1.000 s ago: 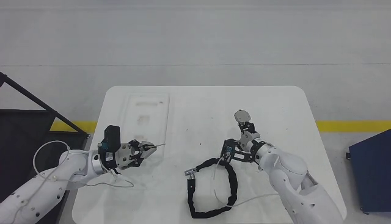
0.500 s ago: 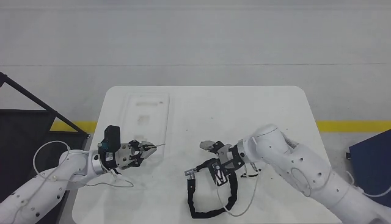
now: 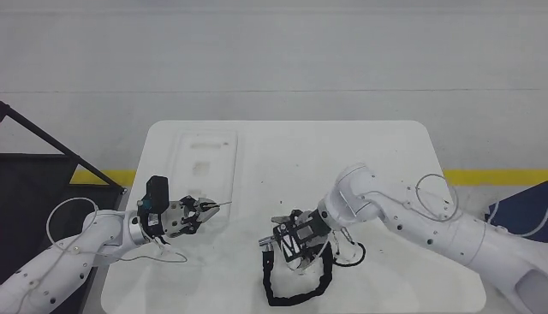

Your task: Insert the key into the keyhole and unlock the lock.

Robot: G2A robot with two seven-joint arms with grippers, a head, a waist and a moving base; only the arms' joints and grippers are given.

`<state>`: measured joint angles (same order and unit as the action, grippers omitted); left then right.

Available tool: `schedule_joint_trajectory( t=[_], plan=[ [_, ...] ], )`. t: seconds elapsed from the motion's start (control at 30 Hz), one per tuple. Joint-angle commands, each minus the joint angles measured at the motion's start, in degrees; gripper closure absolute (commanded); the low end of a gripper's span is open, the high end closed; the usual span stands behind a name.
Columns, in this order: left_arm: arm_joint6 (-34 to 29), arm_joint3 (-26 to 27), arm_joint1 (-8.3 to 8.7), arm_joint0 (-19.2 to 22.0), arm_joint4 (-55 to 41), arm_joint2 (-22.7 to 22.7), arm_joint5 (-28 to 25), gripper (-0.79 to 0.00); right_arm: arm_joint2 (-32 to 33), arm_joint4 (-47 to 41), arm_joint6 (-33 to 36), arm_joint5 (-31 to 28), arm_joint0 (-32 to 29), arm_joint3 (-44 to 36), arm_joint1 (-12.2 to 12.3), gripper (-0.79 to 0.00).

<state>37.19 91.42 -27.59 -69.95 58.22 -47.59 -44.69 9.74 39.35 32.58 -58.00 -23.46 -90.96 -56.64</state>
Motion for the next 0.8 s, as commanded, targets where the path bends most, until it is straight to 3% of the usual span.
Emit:
schedule_joint_trajectory(
  t=[0.0, 0.07, 0.23, 0.33, 0.4, 0.43, 0.47, 0.67, 0.77],
  plan=[
    [0.0, 0.0, 0.0, 0.0, 0.0, 0.0, 0.0, 0.0, 0.0, -5.21, 4.94, 0.0, 0.69, 1.23, -1.11, -0.785],
    [0.0, 0.0, 0.0, 0.0, 0.0, 0.0, 0.0, 0.0, 0.0, -6.49, 7.25, 0.0, 1.16, 3.09, -2.11, -0.757],
    [0.0, 0.0, 0.0, 0.0, 0.0, 0.0, 0.0, 0.0, 0.0, -6.2, 8.05, 0.0, 1.31, 7.36, -4.07, -0.785],
    [0.0, 0.0, 0.0, 0.0, 0.0, 0.0, 0.0, 0.0, 0.0, -2.06, 7.15, 0.0, 1.4, 9.02, -4.9, -0.785],
    [0.0, 0.0, 0.0, 0.0, 0.0, 0.0, 0.0, 0.0, 0.0, 0.68, 4.34, 0.0, 1.09, 10.78, -5.32, -0.779],
    [0.0, 0.0, 0.0, 0.0, 0.0, 0.0, 0.0, 0.0, 0.0, 3.11, 3.43, 0.0, 1.06, 11.74, -5.5, -0.693],
    [0.0, 0.0, 0.0, 0.0, 0.0, 0.0, 0.0, 0.0, 0.0, 5.42, 2.02, 0.0, 0.89, 12.52, -5.7, -0.677],
    [0.0, 0.0, 0.0, 0.0, 0.0, 0.0, 0.0, 0.0, 0.0, 21.02, -11.8, 0.0, -0.99, 16.5, -6.42, -0.699],
    [0.0, 0.0, 0.0, 0.0, 0.0, 0.0, 0.0, 0.0, 0.0, 26.44, -19.41, 0.0, -2.03, 18.42, -6.45, -0.668]
  ],
)
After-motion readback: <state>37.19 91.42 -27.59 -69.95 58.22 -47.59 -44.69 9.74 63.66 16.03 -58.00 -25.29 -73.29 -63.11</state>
